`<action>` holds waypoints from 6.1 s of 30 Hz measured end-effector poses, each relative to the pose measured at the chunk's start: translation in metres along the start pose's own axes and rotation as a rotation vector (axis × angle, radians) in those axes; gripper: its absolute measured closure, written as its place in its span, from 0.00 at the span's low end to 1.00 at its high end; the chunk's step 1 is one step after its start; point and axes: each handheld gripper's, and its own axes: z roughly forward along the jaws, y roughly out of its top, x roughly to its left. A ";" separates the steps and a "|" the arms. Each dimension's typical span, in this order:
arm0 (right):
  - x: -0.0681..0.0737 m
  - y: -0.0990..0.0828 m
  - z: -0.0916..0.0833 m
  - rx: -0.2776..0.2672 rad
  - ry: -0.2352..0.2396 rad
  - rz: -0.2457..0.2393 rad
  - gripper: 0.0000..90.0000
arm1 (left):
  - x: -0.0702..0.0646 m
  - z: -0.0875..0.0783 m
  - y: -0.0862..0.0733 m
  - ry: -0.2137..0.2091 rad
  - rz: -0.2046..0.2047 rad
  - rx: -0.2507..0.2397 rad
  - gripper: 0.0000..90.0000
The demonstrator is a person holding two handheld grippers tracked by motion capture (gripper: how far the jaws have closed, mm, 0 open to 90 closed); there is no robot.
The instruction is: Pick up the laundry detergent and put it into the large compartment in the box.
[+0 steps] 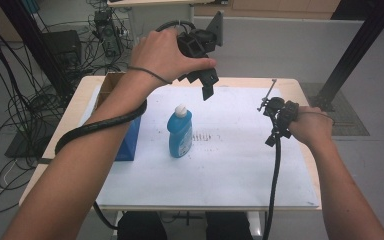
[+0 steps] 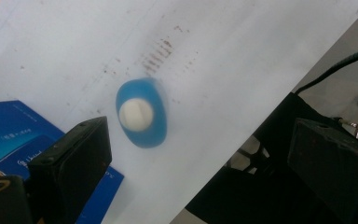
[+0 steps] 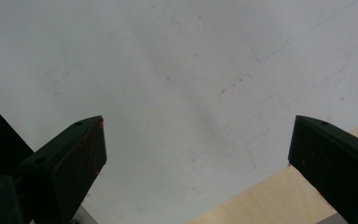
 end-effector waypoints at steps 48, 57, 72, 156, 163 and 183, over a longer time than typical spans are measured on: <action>0.001 0.001 0.007 0.006 0.004 0.006 0.04 | 0.044 0.098 0.000 0.012 -0.102 0.071 0.07; 0.002 0.001 0.010 0.010 0.011 0.011 0.04 | 0.043 0.111 0.002 0.004 -0.100 0.080 0.07; 0.001 -0.001 0.013 0.007 0.014 0.008 0.04 | 0.048 0.133 -0.002 0.012 -0.127 0.079 0.07; 0.000 -0.001 0.014 0.016 0.012 0.018 0.04 | 0.046 0.143 -0.001 -0.023 -0.120 0.083 0.06; 0.000 0.000 0.015 0.017 0.013 0.016 0.05 | 0.046 0.142 0.000 -0.019 -0.115 0.086 0.06; 0.003 0.002 0.015 0.020 0.011 0.008 0.04 | 0.048 0.141 -0.002 -0.005 -0.132 0.079 0.06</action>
